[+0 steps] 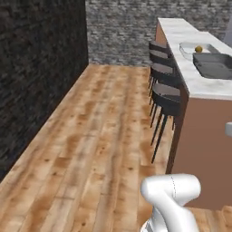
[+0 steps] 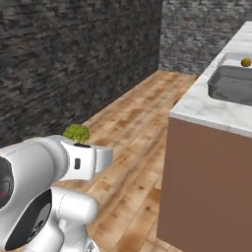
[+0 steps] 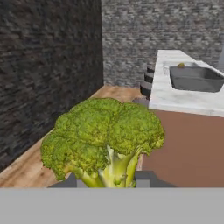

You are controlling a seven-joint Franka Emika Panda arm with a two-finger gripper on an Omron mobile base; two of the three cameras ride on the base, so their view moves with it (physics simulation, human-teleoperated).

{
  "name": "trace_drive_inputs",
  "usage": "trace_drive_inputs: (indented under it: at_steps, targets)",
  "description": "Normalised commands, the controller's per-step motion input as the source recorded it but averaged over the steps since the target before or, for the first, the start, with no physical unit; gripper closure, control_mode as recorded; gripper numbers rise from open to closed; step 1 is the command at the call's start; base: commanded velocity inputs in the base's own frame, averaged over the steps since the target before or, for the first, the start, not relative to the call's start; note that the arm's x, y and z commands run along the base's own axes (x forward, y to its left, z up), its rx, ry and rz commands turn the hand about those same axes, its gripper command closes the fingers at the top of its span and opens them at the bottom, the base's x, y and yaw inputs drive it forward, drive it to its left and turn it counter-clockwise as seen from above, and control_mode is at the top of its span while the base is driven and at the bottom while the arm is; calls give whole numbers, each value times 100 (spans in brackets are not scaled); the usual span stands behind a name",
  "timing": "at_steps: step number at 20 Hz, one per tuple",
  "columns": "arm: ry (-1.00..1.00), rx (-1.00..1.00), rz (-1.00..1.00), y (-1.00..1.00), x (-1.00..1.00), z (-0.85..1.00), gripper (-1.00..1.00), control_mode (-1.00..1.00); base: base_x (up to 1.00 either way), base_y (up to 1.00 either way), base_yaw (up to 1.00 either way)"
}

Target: Place the cold items (broccoli and squash) from the fridge in one tupperware on the dining counter. Place the warm items (hot dog and kebab skewer) in the stove area in another tupperware.

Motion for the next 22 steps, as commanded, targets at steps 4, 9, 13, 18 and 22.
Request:
trace_drive_inputs:
  at_steps: [4,9,13,18,22]
  targets:
    - [0,0,0,0,0,0,100,100,87,100,-47]
    - [0,0,0,0,0,0,100,100,87,100,-47]
    - [0,0,0,0,0,0,100,100,87,100,-48]
    - [0,0,0,0,0,0,100,100,87,100,-48]
    - [0,0,0,0,0,0,100,100,88,100,-49]
